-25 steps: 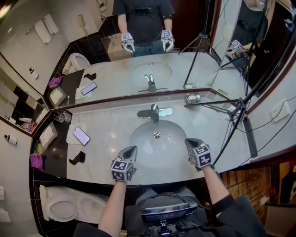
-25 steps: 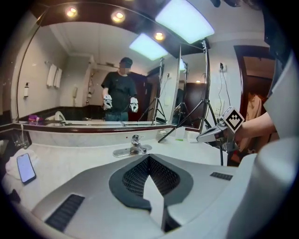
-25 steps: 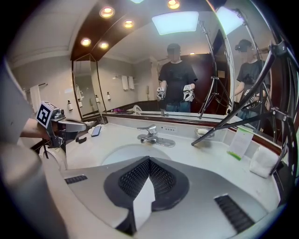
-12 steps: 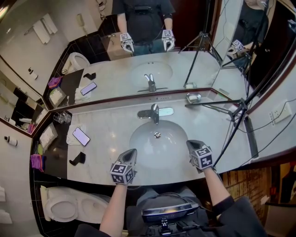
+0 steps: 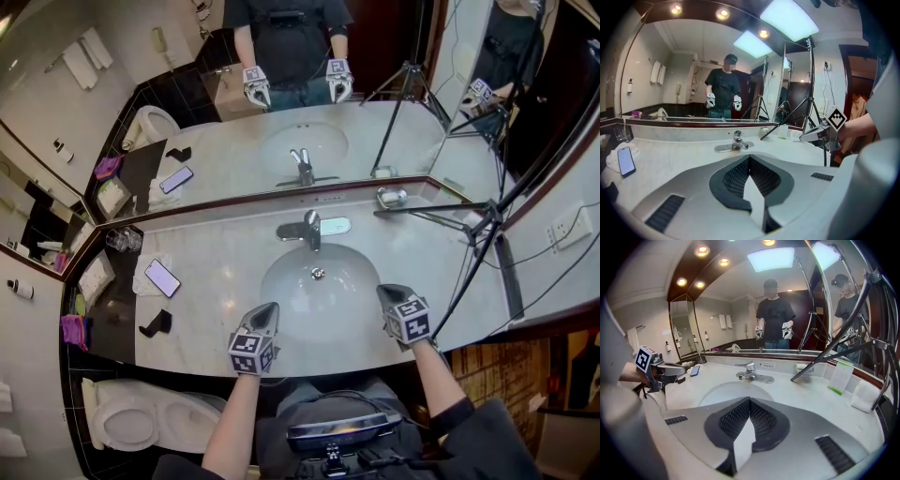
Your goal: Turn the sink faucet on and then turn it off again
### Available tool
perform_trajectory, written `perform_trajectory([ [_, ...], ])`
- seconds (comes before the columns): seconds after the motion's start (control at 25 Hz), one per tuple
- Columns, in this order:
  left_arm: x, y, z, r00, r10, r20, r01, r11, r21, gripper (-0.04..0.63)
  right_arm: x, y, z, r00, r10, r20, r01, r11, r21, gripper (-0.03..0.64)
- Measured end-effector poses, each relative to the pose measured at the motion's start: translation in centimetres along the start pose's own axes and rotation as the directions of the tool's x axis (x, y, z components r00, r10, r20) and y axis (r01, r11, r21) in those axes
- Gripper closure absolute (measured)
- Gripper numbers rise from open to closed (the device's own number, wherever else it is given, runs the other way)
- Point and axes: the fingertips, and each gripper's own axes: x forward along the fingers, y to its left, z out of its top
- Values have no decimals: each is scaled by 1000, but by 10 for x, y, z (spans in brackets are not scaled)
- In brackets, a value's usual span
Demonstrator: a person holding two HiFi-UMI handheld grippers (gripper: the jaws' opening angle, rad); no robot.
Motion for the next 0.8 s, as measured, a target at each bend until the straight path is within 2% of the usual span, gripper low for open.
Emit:
perform_trajectory([
  [0.2, 13, 0, 1, 1000, 7, -24, -6, 998, 65, 554, 7, 0, 2, 1000, 8, -1, -8, 1000, 0, 595],
  [0.36, 29, -6, 9, 998, -28, -54, 34, 993, 117, 538, 13, 2, 3, 1000, 15, -10, -15, 1000, 5, 595],
  [0.56, 61, -6, 13, 994, -54, -91, 70, 982, 177, 471, 28, 1, 6, 1000, 24, -15, -24, 1000, 5, 595],
  [0.68, 82, -3, 13, 991, -53, -120, 83, 963, 258, 440, 38, 2, 5, 999, 32, -20, -32, 999, 15, 595],
  [0.76, 97, 2, 11, 990, -38, -138, 82, 940, 330, 395, 43, 3, 0, 999, 38, -27, -38, 999, 25, 595],
  [0.8, 105, 5, 9, 988, -28, -149, 82, 927, 366, 394, 47, 4, -3, 999, 41, -31, -40, 999, 31, 595],
])
